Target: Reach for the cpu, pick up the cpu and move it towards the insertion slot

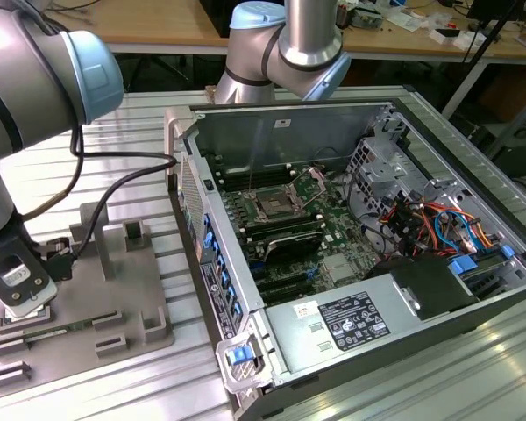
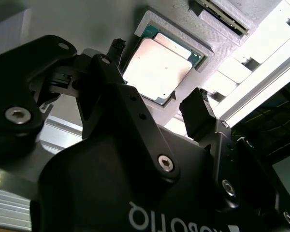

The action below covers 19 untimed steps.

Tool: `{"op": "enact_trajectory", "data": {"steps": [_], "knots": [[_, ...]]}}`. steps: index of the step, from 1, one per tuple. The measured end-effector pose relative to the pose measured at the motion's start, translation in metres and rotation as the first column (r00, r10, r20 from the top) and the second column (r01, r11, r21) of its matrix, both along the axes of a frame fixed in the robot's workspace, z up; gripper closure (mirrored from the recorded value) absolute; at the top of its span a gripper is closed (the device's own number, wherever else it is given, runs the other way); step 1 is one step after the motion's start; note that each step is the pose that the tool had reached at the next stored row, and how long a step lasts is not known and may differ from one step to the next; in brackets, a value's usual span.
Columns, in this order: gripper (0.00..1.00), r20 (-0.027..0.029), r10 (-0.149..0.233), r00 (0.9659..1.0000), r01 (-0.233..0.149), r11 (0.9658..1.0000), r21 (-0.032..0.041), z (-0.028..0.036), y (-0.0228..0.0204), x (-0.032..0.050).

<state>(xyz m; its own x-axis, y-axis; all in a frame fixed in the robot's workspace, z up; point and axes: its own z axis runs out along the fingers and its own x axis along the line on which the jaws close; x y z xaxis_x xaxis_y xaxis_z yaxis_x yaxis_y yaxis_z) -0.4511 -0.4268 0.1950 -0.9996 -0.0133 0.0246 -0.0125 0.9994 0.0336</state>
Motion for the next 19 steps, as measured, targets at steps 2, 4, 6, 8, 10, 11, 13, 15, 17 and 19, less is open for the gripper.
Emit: {"op": "enact_trajectory", "data": {"steps": [2, 4, 6, 8, 10, 11, 13, 15, 17, 19], "knots": [[0.25, -0.0001, 0.002, 1.0000, -0.002, 1.0000, 0.0000, -0.0010, -0.0001, 0.0000], [0.25, -0.0001, 0.004, 1.0000, -0.004, 1.0000, -0.0001, -0.0025, -0.0004, 0.0000], [0.25, 0.0000, 0.007, 1.0000, -0.007, 1.0000, 0.0000, -0.0048, -0.0006, 0.0000], [0.25, -0.0001, 0.009, 1.0000, -0.009, 1.0000, 0.0000, -0.0059, -0.0007, -0.0001], [0.25, -0.0001, 0.010, 1.0000, -0.010, 1.0000, 0.0000, -0.0076, -0.0007, -0.0001], [0.25, -0.0001, 0.010, 0.9999, -0.010, 0.9999, 0.0000, -0.0087, -0.0007, -0.0001], [0.25, -0.0003, 0.011, 0.9999, -0.011, 0.9999, -0.0002, -0.0090, -0.0007, -0.0001], [0.27, -0.0002, 0.011, 0.9999, -0.011, 0.9999, 0.0000, -0.0091, -0.0007, -0.0001], [0.34, -0.0001, 0.011, 0.9999, -0.011, 0.9999, 0.0000, -0.0092, -0.0007, -0.0001], [0.36, -0.0001, 0.011, 0.9999, -0.011, 0.9999, -0.0001, -0.0092, -0.0007, -0.0001]]}}
